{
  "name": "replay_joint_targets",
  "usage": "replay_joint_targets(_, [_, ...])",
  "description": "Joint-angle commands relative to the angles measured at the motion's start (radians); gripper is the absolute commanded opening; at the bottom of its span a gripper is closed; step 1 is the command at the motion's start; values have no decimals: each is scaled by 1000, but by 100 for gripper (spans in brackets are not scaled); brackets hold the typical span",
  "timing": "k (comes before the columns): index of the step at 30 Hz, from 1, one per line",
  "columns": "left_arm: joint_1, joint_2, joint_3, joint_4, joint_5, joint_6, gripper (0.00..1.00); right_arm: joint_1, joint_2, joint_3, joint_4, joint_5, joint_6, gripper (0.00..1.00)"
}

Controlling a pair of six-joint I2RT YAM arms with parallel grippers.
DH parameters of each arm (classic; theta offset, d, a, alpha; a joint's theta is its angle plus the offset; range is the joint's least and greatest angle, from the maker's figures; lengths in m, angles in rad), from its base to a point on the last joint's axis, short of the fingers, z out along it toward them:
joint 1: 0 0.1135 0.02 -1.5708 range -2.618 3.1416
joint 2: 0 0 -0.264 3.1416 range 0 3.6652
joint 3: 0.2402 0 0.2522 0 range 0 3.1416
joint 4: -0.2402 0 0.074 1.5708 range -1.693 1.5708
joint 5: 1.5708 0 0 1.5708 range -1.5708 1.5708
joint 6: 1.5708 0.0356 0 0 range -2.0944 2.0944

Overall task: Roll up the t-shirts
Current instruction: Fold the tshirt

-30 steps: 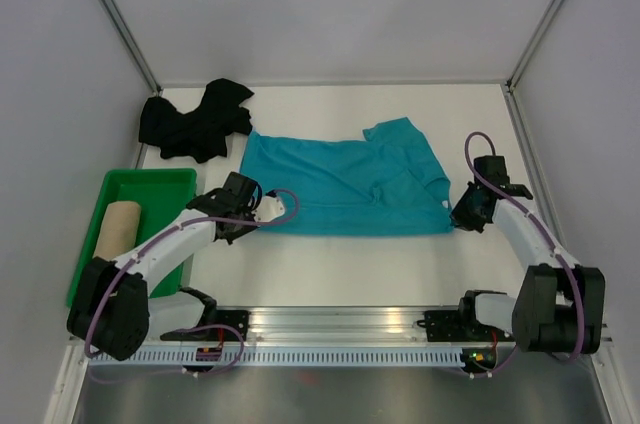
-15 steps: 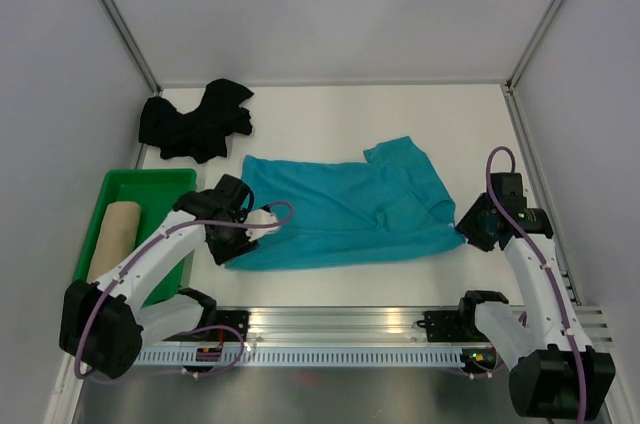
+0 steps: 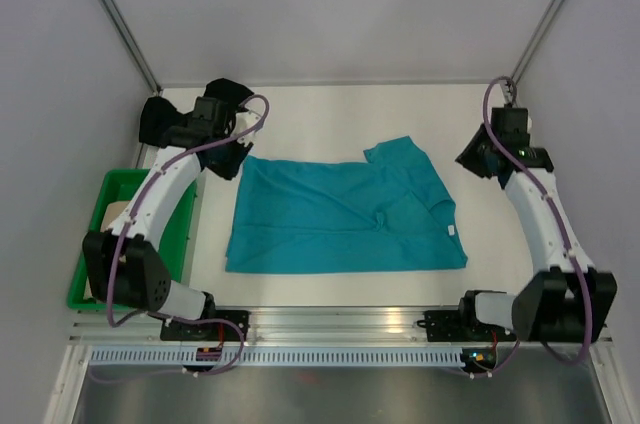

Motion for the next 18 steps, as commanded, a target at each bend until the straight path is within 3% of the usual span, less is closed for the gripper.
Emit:
replay_joint_targets(1, [0, 115, 47, 132, 52, -182, 49, 17, 227, 136, 183, -14, -59, 32])
replay_joint_targets(4, [27, 230, 110, 179, 77, -245, 63, 39, 393, 272, 204, -27, -104, 38])
replay_joint_targets(6, [53, 287, 162, 182, 87, -268, 64, 45, 557, 395, 172, -14, -133, 48])
replay_joint_targets(9, [63, 377, 208, 193, 68, -268, 65, 98, 740, 524, 166, 2, -190, 54])
replay_joint_targets(13, [74, 492, 242, 208, 56, -275, 64, 120, 939, 642, 161, -3, -227, 55])
replay_joint_targets(18, [95, 586, 283, 213, 93, -300, 61, 129, 1044, 708, 151, -61, -260, 55])
